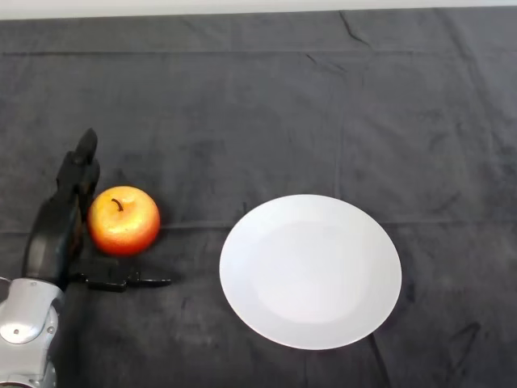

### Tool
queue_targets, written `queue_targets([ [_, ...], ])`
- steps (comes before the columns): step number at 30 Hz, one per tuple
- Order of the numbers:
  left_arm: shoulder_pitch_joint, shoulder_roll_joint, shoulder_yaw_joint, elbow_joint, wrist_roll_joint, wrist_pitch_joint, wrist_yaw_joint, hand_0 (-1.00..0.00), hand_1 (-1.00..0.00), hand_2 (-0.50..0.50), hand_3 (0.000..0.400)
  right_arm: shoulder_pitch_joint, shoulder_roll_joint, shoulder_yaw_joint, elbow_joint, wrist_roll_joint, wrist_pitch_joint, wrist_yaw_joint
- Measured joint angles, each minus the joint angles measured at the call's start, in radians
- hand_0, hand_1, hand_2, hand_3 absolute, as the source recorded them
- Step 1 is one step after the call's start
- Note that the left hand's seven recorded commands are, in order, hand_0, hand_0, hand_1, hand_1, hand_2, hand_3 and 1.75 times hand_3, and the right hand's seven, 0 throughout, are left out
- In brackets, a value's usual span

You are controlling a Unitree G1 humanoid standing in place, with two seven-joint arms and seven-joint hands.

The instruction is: Move the apple to the plate

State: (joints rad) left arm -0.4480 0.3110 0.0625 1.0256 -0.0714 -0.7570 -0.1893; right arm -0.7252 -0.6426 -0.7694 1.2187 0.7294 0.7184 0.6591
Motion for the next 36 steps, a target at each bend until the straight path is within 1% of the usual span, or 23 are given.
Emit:
queue_targets([
  [1,0.000,0.000,-0.006,0.000,0.000,0.000,-0.002,-0.99,-0.65,-0.17,0.397,0.000,0.000,0.0000,0.000,0.0000,0.000,0.0000],
  [2,0.000,0.000,-0.007,0.000,0.000,0.000,-0.004,-1.00,-0.85,-0.08,0.400,0.000,0.000,0.0000,0.000,0.0000,0.000,0.0000],
  [3,0.000,0.000,-0.008,0.000,0.000,0.000,-0.007,-1.00,-0.86,-0.07,0.400,0.000,0.000,0.0000,0.000,0.0000,0.000,0.0000],
  [5,0.000,0.000,-0.011,0.000,0.000,0.001,-0.008,-1.00,-0.93,-0.03,0.400,0.000,0.000,0.0000,0.000,0.0000,0.000,0.0000],
  [7,0.000,0.000,-0.013,0.000,0.000,0.003,-0.008,-1.00,-0.97,-0.02,0.400,0.000,0.000,0.0000,0.000,0.0000,0.000,0.0000],
  [12,0.000,0.000,-0.014,-0.002,0.000,0.014,-0.008,-1.00,-0.98,-0.01,0.400,0.000,0.000,0.0000,0.000,0.0000,0.000,0.0000],
  [17,0.000,0.000,-0.022,-0.027,0.000,0.045,-0.008,-1.00,-0.97,-0.01,0.400,0.000,0.000,0.0000,0.000,0.0000,0.000,0.0000],
  [22,0.002,0.002,-0.049,-0.077,0.000,0.082,-0.007,-1.00,-0.98,-0.01,0.400,0.000,0.000,0.0000,0.000,0.0000,0.000,0.0000],
  [24,0.003,0.002,-0.049,-0.107,-0.001,0.096,-0.003,-1.00,-1.00,0.00,0.400,0.000,0.000,0.0000,0.000,0.0000,0.000,0.0000],
  [28,0.009,0.003,-0.049,-0.201,-0.008,0.115,0.011,-1.00,-1.00,0.00,0.400,0.000,0.000,0.0000,0.000,0.0000,0.000,0.0000],
  [31,0.015,0.003,-0.049,-0.283,-0.009,0.125,0.037,-1.00,-1.00,0.00,0.400,0.000,0.000,0.0000,0.000,0.0000,0.000,0.0000],
  [34,0.043,0.004,-0.055,-0.367,-0.008,0.136,0.066,-1.00,-1.00,0.00,0.400,0.000,0.000,0.0000,0.000,0.0000,0.000,-0.0001],
  [36,0.055,0.004,-0.060,-0.403,-0.007,0.147,0.081,-1.00,-1.00,0.00,0.400,0.000,0.000,0.0000,0.000,0.0000,0.000,-0.0002],
])
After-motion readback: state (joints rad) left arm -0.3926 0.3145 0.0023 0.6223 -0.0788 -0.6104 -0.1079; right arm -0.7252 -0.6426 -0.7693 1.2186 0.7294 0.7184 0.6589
